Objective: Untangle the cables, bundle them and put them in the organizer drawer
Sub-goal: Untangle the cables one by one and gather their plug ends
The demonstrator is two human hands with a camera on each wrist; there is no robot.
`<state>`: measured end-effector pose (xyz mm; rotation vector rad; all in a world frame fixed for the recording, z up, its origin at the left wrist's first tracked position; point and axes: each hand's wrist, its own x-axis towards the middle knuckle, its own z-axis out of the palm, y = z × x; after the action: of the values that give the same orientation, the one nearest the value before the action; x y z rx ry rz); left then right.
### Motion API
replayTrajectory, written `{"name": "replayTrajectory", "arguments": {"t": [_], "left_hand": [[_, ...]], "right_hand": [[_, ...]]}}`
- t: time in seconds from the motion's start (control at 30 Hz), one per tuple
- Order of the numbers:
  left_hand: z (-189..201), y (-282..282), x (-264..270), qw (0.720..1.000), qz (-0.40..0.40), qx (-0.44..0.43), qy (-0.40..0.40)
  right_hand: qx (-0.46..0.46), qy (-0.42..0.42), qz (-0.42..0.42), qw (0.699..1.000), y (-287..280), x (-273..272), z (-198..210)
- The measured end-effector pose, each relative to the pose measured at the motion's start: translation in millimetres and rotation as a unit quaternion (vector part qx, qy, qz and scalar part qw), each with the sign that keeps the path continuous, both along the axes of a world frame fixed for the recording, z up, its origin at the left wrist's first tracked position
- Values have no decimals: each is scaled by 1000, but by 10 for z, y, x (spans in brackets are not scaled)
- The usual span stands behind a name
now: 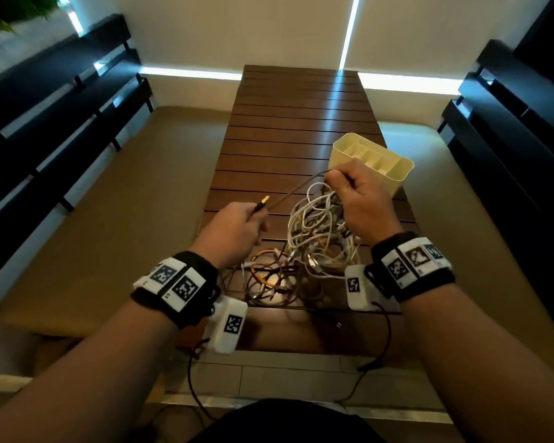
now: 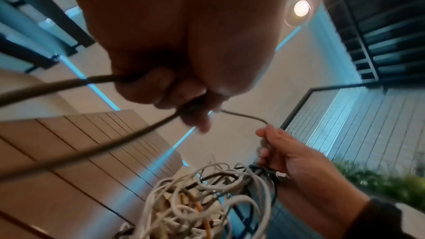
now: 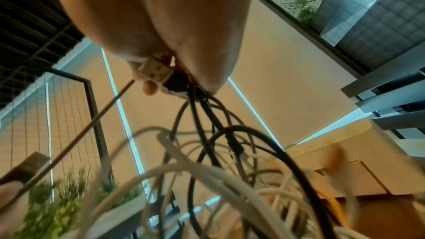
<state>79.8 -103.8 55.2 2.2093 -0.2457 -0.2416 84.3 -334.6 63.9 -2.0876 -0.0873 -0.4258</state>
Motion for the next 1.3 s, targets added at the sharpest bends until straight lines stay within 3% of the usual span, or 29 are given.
{"name": "replayTrajectory", "arguments": {"t": [0.1,0.2,0.27,0.4,0.57,0.7,0.83,0.93,1.0,1.13,1.2,1.3], "left_hand": [[-16,15,-2,996,37,53,-56],[85,-63,-34,987,48,29,-148],[121,-157,-41,988,1,14,-157],[60,-334,-19,987,-84,69,-119],[58,-389,35,992,-56,-57,-94],[120,-329,93,991,-33,-22,-126],[73,-11,167,996,-4,44,-83],[51,237,197,990,105,3,-94],[79,235,173,983,126,-27,-133],[75,-82,103,986,-5,6,-164],[36,-189,101,988,-54,64,-131],[-1,-191,105,986,-65,129,-79]], "right_hand": [[-112,54,60,990,56,13,-168],[-118,76,91,986,144,-36,-327],[-111,52,104,987,204,-67,-383],[-91,14,103,990,222,-113,-443],[-103,35,79,991,118,-210,-578],[-45,62,74,994,19,-248,-552],[-16,94,46,994,-160,-238,-581],[-59,101,47,992,-212,-190,-630],[-88,95,66,989,-148,-151,-646],[-145,58,119,980,154,-83,-610],[-152,27,125,980,254,-63,-568],[-123,28,125,984,249,-56,-527]]}}
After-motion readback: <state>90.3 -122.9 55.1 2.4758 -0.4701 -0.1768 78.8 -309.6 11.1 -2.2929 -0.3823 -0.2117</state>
